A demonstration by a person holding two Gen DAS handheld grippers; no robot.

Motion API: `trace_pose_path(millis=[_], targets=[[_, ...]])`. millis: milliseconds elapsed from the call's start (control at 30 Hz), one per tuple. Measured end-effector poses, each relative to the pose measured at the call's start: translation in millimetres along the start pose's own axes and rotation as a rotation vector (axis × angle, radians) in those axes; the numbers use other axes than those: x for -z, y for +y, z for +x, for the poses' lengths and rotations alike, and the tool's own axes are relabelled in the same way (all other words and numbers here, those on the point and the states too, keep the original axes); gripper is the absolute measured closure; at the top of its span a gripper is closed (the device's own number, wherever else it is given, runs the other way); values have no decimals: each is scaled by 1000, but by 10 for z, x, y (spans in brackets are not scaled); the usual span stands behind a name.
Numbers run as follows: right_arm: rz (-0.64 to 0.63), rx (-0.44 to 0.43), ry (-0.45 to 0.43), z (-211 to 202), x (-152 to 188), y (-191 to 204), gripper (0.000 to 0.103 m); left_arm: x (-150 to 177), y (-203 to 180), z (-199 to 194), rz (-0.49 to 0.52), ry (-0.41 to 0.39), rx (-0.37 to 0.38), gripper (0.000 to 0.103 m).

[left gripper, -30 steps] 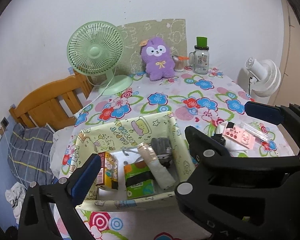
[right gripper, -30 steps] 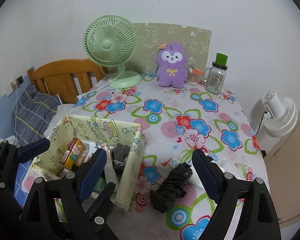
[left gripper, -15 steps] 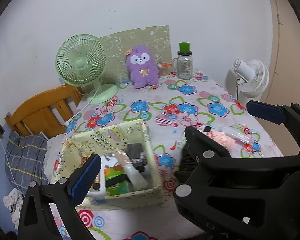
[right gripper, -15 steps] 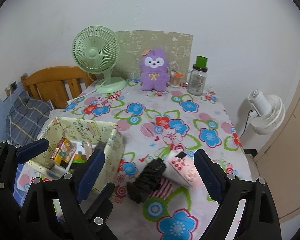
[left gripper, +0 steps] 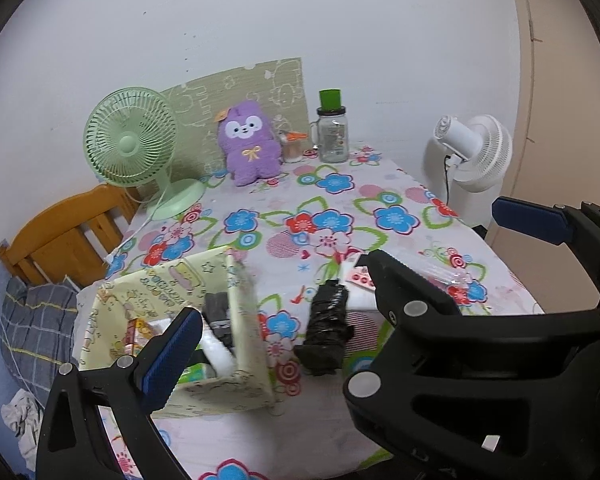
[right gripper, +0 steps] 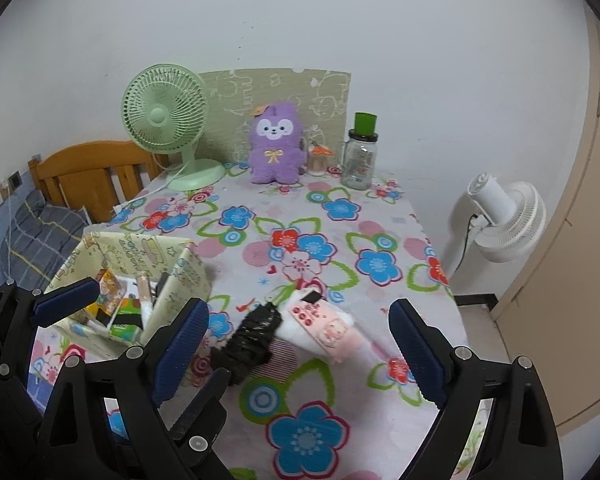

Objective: Organize soft objects
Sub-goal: 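Grasp the black wrapped bundle with the left tool while the right tool grasps the pink cat tissue pack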

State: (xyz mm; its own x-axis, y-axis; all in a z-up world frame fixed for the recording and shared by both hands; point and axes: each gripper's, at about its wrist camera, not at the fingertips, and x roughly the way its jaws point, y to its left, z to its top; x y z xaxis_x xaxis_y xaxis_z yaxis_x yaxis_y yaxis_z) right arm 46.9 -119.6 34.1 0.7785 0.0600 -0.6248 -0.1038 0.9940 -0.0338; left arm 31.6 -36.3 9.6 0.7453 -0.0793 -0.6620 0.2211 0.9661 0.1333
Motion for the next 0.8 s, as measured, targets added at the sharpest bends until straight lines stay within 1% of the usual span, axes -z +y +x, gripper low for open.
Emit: trace_pose_path(millis=[400,633,800], targets=[[19,19,7,43,145,-302,10,13,-326,84,11,-4,58,1],[24,19,18,178,214,-403,10,34,-436,218,14,10,73,8],[29,14,25,288,242,-482,10,20,-507,326,23,21,79,9]])
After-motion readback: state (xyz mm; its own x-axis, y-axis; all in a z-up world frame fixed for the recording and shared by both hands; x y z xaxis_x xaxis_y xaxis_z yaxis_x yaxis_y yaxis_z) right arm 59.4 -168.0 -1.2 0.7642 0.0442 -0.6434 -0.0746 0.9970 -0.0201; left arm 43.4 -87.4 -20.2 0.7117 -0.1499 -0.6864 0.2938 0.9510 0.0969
